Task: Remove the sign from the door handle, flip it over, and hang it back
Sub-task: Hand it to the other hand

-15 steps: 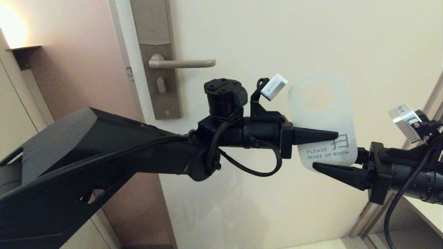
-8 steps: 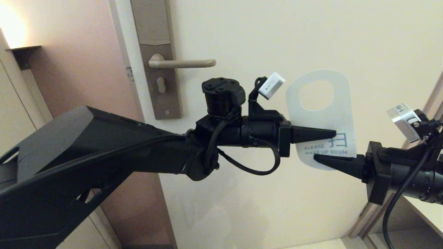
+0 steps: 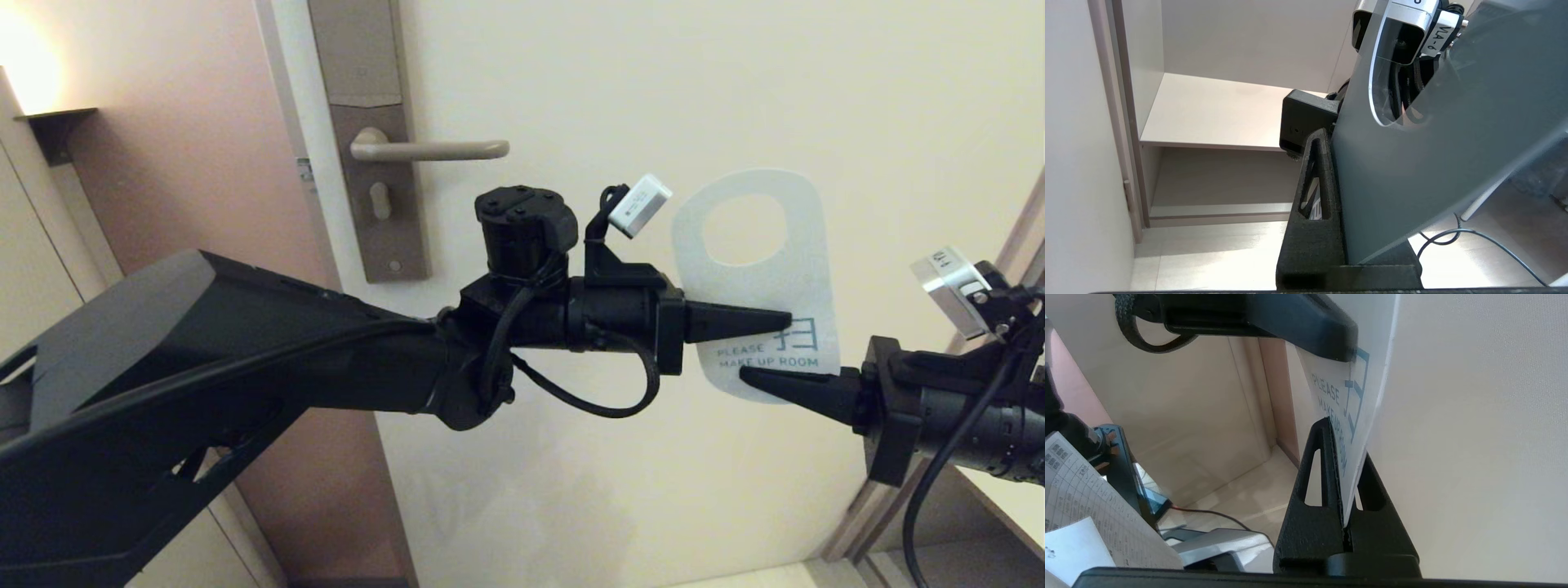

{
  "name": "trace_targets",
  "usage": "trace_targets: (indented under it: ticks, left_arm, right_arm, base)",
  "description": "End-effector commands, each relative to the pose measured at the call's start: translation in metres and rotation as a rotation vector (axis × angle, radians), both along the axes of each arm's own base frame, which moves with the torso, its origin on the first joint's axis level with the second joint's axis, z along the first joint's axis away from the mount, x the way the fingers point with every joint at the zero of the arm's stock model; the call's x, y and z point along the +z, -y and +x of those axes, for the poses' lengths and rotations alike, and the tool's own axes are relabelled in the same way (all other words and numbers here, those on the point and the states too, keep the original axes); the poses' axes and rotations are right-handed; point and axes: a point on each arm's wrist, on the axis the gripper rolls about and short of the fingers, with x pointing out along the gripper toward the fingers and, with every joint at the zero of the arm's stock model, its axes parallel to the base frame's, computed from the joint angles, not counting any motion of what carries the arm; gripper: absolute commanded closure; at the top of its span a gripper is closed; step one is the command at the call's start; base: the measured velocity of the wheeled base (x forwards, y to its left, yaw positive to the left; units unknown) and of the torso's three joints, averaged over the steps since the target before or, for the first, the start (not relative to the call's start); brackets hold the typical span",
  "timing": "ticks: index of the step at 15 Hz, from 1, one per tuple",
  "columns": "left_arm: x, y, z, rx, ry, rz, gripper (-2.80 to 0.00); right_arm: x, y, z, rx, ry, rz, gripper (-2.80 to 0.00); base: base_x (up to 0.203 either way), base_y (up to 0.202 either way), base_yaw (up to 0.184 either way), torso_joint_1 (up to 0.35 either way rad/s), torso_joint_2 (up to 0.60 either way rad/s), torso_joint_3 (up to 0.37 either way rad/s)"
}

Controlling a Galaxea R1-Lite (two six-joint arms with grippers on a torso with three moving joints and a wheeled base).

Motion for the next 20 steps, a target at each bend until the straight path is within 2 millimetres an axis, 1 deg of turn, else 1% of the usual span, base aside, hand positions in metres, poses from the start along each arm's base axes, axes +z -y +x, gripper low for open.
trace_targets:
  ticks: [1, 7, 12, 15, 20]
  left_arm:
    - [0.001, 0.000, -0.001, -0.007, 0.004, -0.004, -2.80]
    - [0.001, -0.002, -0.003, -0.009, -0.004, 0.002, -2.80]
    - [0.003, -0.009, -0.002, 0.007, -0.003, 0.005, -2.80]
    - [-0.001, -0.017, 0.001, 0.026, -0.004, 0.008, -2.80]
    - [0.001, -0.040, -0.011, 0.085, -0.035, 0.026, -2.80]
  right_arm:
    - [0.000, 0.000, 0.000, 0.008, 0.003, 0.001, 0.00]
    - [0.000, 0.000, -0.001, 0.008, 0.003, 0.001, 0.00]
    - [0.001, 0.000, -0.001, 0.008, 0.006, 0.002, 0.00]
    - [0.002, 0.000, -0.003, 0.008, 0.013, 0.004, 0.00]
    - [0.002, 0.000, -0.003, 0.008, 0.013, 0.004, 0.00]
  base:
    - [0.000, 0.000, 0.000, 0.000, 0.00, 0.000]
    - [0.000, 0.000, 0.000, 0.000, 0.00, 0.000]
    - [0.000, 0.000, 0.000, 0.000, 0.00, 0.000]
    - [0.000, 0.000, 0.000, 0.000, 0.00, 0.000]
    - [0.000, 0.000, 0.000, 0.000, 0.00, 0.000]
